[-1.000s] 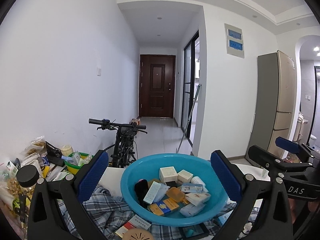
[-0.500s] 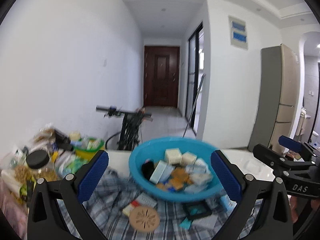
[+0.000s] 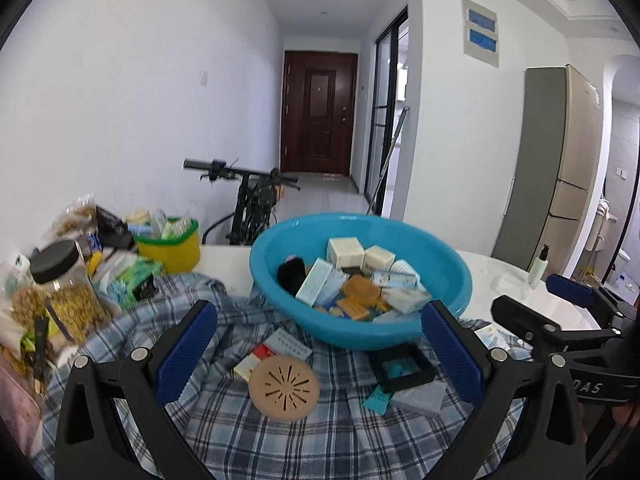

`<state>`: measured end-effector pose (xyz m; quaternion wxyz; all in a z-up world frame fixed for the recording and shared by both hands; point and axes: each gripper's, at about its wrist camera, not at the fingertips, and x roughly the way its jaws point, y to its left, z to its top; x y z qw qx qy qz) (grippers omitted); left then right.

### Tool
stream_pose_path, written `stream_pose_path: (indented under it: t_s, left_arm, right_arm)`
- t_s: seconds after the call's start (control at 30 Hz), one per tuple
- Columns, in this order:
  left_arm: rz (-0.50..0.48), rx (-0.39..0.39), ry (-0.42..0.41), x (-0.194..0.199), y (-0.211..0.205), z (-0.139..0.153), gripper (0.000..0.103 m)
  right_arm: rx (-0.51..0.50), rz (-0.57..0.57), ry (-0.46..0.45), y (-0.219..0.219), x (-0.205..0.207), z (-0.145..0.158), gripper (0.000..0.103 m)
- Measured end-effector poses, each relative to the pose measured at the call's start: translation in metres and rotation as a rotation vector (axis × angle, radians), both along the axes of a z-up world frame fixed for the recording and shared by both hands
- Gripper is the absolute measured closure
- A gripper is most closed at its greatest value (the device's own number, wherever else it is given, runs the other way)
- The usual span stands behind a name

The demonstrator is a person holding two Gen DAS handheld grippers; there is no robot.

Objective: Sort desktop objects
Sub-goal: 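Move both tools back down over the items on the plaid shirt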

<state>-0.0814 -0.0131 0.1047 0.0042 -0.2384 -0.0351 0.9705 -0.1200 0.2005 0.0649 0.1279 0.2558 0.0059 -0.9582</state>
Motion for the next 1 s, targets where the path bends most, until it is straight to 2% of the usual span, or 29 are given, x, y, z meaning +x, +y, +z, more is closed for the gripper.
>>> stream_pose_path:
  t_s: [0.17,0.4,0.47,0.6,0.67,0.77,0.87,1.0]
  left_arm:
    - [0.003,0.006,-0.038,-0.012,-0.005,-0.017,0.000]
    - [0.007,-0.028,-0.087,-0.042,-0.007,-0.047,0.000]
    - [0.039,-0.022,-0.097,-0.054,-0.011,-0.059,0.000]
    - [0.107,0.057,-0.201,-0.076,-0.025,-0.072,0.000]
    - [0.097,0.097,-0.242,-0.085,-0.030,-0.072,0.000]
    - [0.116,0.063,-0.306,-0.092,-0.028,-0.069,0.000]
    - [0.094,0.037,-0.293,-0.086,-0.021,-0.062,0.000]
    - [0.086,-0.010,-0.251,-0.072,-0.012,-0.073,0.000]
  right_arm:
    - [-0.015,0.001,-0.027,0.001,-0.009,-0.012,0.000]
    - [-0.043,0.009,-0.069,0.006,-0.036,-0.037,0.000]
    - [-0.059,-0.029,-0.090,0.011,-0.046,-0.050,0.000]
    - [-0.090,-0.085,-0.183,0.024,-0.066,-0.067,0.000]
    - [-0.082,-0.100,-0.200,0.028,-0.073,-0.066,0.000]
    - [-0.048,-0.089,-0.258,0.028,-0.080,-0.061,0.000]
    - [-0.038,-0.088,-0.262,0.030,-0.072,-0.059,0.000]
    - [-0.064,-0.068,-0.223,0.035,-0.051,-0.071,0.000]
